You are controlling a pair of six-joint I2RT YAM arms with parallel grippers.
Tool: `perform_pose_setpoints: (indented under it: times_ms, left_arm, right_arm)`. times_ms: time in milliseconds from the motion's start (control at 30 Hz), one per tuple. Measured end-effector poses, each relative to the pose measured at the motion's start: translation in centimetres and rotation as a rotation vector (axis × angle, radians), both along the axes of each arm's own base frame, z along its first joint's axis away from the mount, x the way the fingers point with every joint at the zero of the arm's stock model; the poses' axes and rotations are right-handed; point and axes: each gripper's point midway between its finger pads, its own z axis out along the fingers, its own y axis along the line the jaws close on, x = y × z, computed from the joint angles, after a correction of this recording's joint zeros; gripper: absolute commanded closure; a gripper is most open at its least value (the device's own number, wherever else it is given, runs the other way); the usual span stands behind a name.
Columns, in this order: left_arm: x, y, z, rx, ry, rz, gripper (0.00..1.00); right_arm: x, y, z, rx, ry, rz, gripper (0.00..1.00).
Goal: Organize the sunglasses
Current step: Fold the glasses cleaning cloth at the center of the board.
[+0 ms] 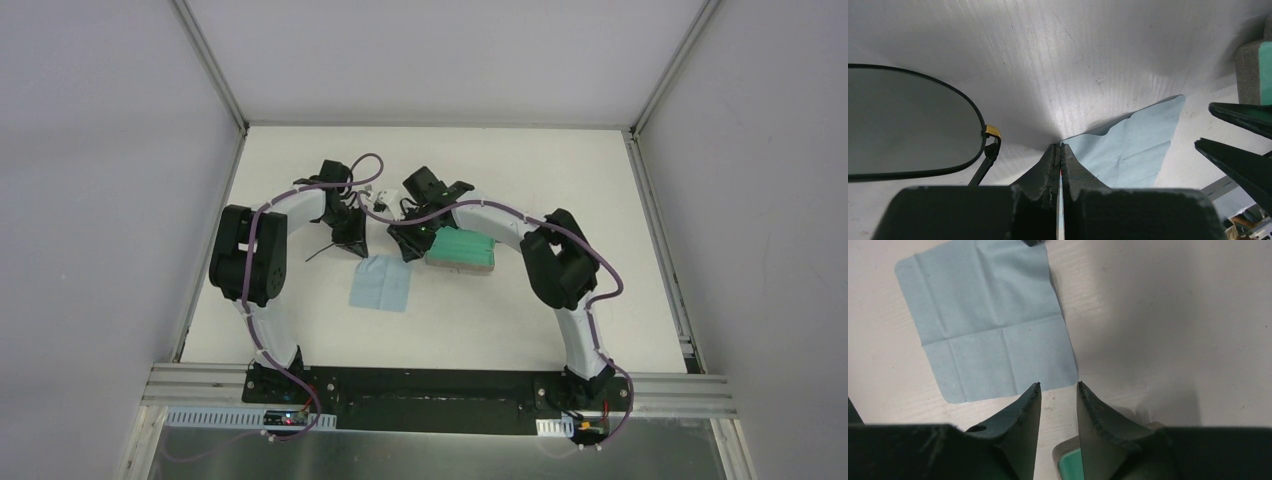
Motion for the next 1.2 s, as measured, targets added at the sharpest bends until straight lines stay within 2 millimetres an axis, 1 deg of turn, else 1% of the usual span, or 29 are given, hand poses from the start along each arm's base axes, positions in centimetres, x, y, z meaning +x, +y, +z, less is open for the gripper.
perform_pose_setpoints:
  times_ms: [167,267,433,567,767,1067,1200]
  left_arm:
    - [-0.1,-0.3,0.0,-0.021,0.015,0.005,1.00]
    - [-0.2,-0.4,0.0,-0.026,0.020,0.008,1.00]
    - [-0.1,-0.4,0.0,-0.026,0.022,0.010,1.00]
    - [0.0,-0.3,0.0,-0.029,0.023,0.016,1.00]
    - [0.0,-0.1,0.0,-0.030,0.025,0.025,1.00]
    - [0.3,0.4,0.0,-0.036,0.027,0.044,1.00]
    - [0.3,0.4,0.1,-0.039,0.028,0.043,1.00]
  right_arm:
    - [0.4,-0.2,-1.3,-0.015,0.021,-0.021,0.65]
    - [0.4,-0.3,-1.5,-0.020,0.027,-0.024,0.63]
    - [0.4,-0.3,-1.8,-0.023,0.032,-0.023,0.63]
    - [0.2,-0.4,-2.7,-0.036,0.048,-0.022,0.64]
    - [0.0,-0.1,-2.8,-0.032,0.049,-0.012,0.68]
    - [-1.1,0.7,-2.9,-0.036,0.046,0.020,0.72]
    - [-0.8,0.6,-2.9,-0.043,0.036,0.009,0.73]
